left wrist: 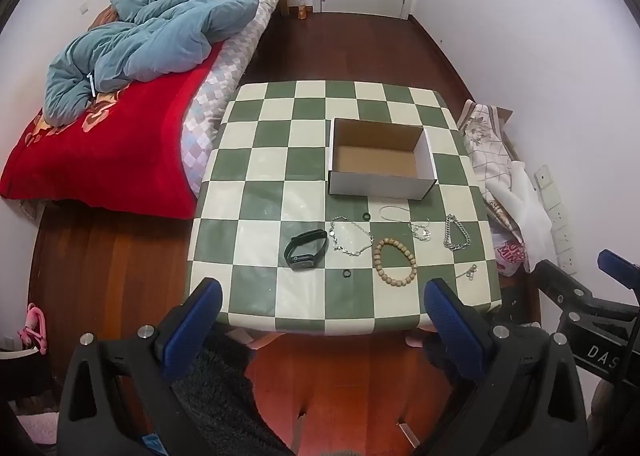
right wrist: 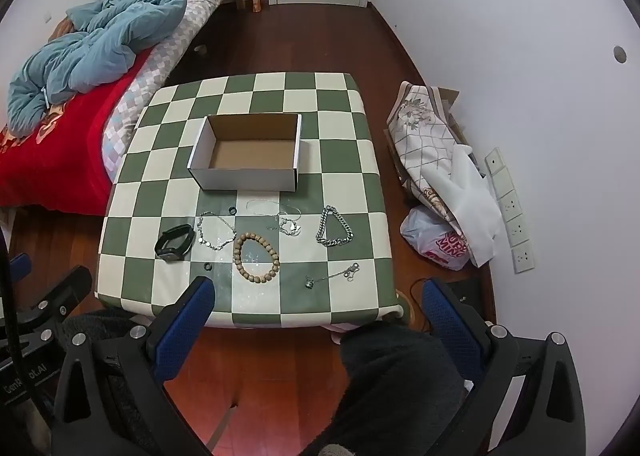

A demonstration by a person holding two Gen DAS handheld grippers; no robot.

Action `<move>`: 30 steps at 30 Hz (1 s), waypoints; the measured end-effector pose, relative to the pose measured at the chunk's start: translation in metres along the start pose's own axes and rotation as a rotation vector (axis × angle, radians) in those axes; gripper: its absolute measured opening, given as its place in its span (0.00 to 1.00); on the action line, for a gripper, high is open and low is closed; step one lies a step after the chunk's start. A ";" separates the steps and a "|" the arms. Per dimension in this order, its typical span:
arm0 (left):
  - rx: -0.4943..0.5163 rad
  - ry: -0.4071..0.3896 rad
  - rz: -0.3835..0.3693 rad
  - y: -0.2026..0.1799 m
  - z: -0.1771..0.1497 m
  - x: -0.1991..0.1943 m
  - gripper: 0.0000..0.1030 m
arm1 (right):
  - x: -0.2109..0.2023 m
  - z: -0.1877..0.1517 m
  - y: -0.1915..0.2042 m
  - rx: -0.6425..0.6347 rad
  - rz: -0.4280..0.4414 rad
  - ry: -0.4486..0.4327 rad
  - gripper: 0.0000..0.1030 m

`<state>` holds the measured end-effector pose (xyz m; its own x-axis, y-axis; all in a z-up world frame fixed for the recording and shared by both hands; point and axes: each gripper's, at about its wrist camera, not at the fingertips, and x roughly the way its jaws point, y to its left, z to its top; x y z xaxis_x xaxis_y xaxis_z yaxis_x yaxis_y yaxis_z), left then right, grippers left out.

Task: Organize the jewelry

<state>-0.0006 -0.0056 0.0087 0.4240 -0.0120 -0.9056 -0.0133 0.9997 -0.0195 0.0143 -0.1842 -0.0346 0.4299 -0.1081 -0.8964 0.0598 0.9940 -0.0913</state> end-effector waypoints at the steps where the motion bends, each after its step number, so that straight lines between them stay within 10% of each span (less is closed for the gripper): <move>1: 0.002 -0.003 0.001 -0.001 0.000 0.000 1.00 | 0.000 0.000 0.001 0.001 0.000 -0.001 1.00; 30: 0.010 -0.013 -0.009 -0.002 0.000 -0.007 1.00 | -0.008 0.003 -0.002 0.001 -0.005 -0.011 1.00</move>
<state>-0.0036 -0.0080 0.0153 0.4358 -0.0210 -0.8998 0.0001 0.9997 -0.0233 0.0129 -0.1853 -0.0259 0.4391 -0.1136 -0.8912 0.0627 0.9934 -0.0957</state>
